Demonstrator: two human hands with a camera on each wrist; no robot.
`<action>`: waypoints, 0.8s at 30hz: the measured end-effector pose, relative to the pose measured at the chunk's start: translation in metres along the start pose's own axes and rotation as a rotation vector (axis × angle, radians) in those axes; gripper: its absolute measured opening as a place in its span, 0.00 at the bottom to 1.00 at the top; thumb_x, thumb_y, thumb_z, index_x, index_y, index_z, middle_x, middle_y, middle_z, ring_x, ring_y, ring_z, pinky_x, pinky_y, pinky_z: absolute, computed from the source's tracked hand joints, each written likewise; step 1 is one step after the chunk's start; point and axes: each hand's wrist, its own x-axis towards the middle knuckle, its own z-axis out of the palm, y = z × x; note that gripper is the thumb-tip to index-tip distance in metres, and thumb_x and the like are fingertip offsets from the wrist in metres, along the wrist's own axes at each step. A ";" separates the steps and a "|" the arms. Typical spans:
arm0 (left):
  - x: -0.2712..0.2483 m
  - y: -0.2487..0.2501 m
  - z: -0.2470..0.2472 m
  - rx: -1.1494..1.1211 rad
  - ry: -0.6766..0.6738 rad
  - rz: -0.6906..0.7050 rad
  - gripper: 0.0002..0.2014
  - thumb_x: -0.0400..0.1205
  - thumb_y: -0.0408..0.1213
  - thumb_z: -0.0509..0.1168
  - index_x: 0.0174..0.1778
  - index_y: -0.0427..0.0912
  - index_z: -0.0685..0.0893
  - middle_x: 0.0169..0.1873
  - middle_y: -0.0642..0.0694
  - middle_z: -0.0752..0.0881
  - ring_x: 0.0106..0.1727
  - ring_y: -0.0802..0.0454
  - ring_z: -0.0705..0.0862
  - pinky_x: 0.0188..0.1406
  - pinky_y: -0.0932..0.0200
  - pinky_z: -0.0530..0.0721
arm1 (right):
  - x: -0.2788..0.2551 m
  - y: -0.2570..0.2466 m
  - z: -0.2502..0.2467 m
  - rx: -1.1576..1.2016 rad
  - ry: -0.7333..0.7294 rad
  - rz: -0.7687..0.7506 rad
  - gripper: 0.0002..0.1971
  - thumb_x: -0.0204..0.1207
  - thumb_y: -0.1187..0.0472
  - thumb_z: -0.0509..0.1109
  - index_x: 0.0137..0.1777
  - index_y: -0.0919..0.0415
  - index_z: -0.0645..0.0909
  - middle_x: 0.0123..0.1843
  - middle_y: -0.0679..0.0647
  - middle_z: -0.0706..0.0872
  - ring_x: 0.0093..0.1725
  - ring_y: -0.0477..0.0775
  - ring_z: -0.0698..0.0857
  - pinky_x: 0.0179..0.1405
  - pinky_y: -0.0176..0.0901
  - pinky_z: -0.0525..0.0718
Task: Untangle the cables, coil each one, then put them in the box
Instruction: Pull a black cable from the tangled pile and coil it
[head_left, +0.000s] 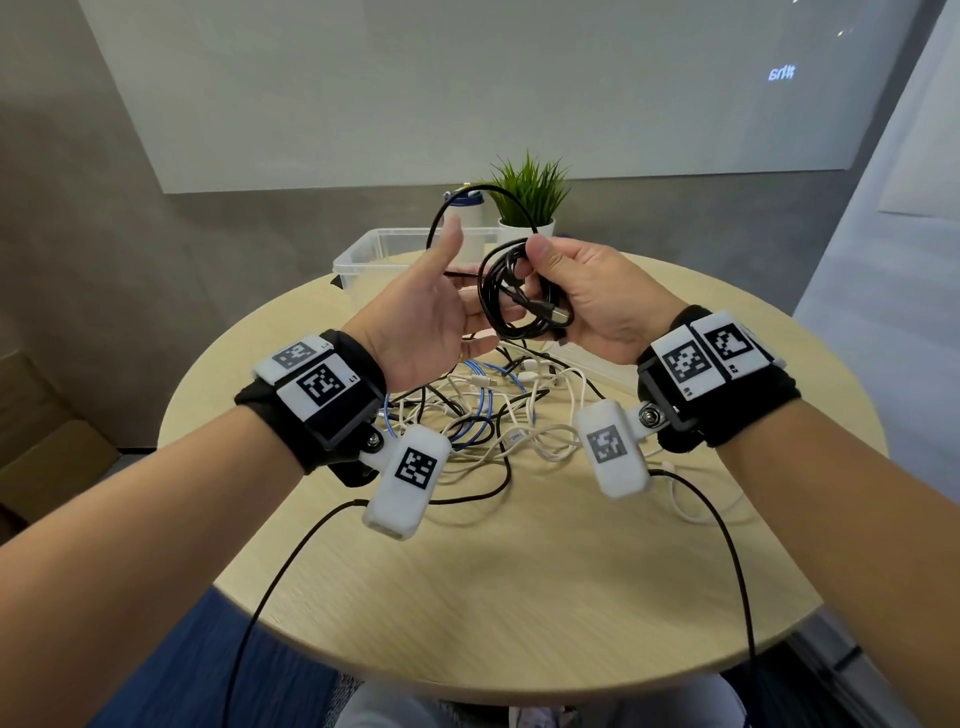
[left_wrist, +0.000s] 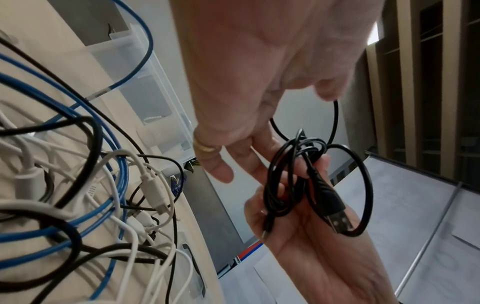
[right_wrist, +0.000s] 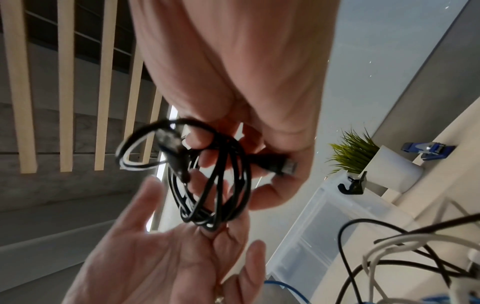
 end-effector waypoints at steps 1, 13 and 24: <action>-0.001 -0.002 0.000 0.024 -0.007 0.017 0.22 0.80 0.62 0.57 0.56 0.49 0.83 0.45 0.47 0.86 0.49 0.53 0.84 0.55 0.52 0.76 | 0.000 0.000 0.000 -0.009 0.004 -0.010 0.14 0.83 0.52 0.61 0.42 0.59 0.81 0.30 0.51 0.76 0.28 0.51 0.77 0.28 0.41 0.76; 0.005 -0.011 0.008 -0.193 0.156 0.153 0.26 0.78 0.19 0.62 0.72 0.37 0.68 0.37 0.41 0.88 0.35 0.49 0.88 0.41 0.54 0.88 | 0.001 0.006 0.002 -0.137 0.050 -0.142 0.11 0.84 0.56 0.62 0.45 0.61 0.82 0.29 0.54 0.73 0.31 0.54 0.74 0.22 0.38 0.76; -0.001 -0.007 0.011 0.018 0.075 0.002 0.03 0.79 0.36 0.64 0.40 0.45 0.77 0.24 0.54 0.78 0.39 0.56 0.82 0.46 0.55 0.75 | 0.000 0.004 0.000 -0.247 0.051 -0.146 0.11 0.82 0.58 0.65 0.42 0.62 0.84 0.31 0.56 0.77 0.29 0.50 0.76 0.27 0.36 0.77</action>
